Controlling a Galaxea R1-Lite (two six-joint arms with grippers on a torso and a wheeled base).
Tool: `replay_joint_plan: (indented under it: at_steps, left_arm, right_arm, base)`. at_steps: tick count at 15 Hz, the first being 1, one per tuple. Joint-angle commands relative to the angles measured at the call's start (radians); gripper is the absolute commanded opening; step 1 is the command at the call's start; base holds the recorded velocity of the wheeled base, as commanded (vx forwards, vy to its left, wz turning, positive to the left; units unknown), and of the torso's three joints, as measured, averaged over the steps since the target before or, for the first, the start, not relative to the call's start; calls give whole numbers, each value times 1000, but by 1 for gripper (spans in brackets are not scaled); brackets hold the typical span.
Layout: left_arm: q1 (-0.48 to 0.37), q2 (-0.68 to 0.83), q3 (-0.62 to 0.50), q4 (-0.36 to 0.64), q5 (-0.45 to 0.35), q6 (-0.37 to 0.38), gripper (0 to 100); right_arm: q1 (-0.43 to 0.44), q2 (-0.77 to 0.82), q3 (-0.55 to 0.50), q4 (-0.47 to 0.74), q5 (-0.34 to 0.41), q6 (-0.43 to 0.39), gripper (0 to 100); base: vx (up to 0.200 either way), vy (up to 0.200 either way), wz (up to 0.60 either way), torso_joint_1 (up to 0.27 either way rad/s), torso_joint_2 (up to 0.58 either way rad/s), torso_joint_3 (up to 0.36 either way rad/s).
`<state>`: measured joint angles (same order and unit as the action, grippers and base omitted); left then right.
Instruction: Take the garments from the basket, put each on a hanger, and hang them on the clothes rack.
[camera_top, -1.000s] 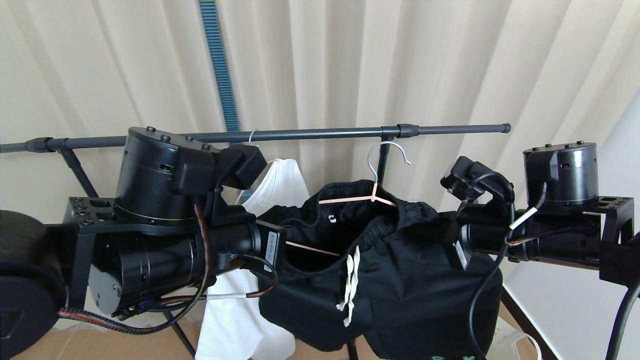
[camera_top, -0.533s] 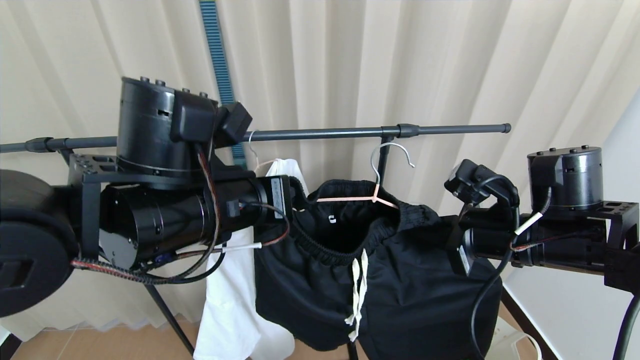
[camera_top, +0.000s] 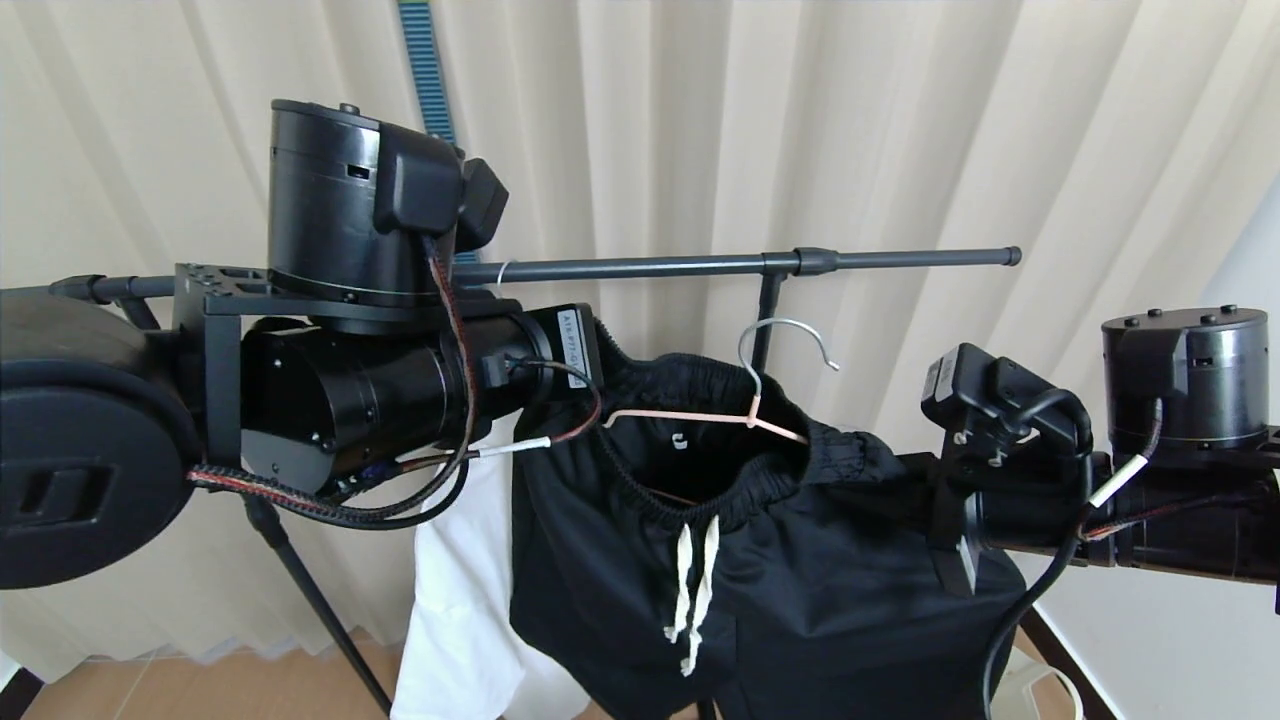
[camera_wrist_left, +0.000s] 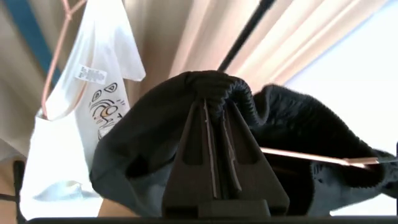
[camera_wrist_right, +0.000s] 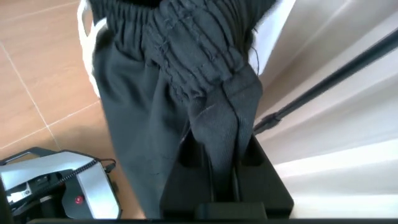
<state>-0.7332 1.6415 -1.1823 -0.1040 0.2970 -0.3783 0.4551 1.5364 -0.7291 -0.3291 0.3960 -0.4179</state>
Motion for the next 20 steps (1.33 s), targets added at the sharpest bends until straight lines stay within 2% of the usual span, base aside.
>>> replay_joint_plan:
  at_steps: [1, 3, 6, 8, 10, 13, 17, 20]
  left_arm:
    - [-31, 0, 10, 12, 1, 12, 0]
    - [-55, -19, 12, 40, 4, 16, 0]
    - [-66, -55, 13, 101, 4, 22, 0]
    - [-81, -72, 17, 141, 2, 22, 0]
    - [-107, -75, 63, 152, -2, 35, 0]
    - [-138, -61, 105, 145, -10, 47, 0]
    - [-146, -3, 99, 112, -42, 42, 0]
    - [-144, 63, 98, -20, -42, 30, 0]
  right_arm:
    - [20, -1, -16, -1, -11, 25, 0]
    - [28, 11, -38, -2, -34, 93, 0]
    - [25, 48, -75, -2, -65, 114, 0]
    - [23, 73, -102, -2, -83, 165, 0]
    - [23, 80, -124, -4, -94, 231, 0]
    - [14, 74, -105, -62, -88, 246, 0]
    - [-7, 71, -90, -93, -29, 246, 0]
    - [-44, 71, -53, -154, 66, 246, 0]
  base:
    - [0, 0, 0, 0, 0, 0]
    - [0, 0, 0, 0, 0, 0]
    - [0, 0, 0, 0, 0, 0]
    - [0, 0, 0, 0, 0, 0]
    - [0, 0, 0, 0, 0, 0]
    - [0, 0, 0, 0, 0, 0]
    - [0, 0, 0, 0, 0, 0]
    - [0, 0, 0, 0, 0, 0]
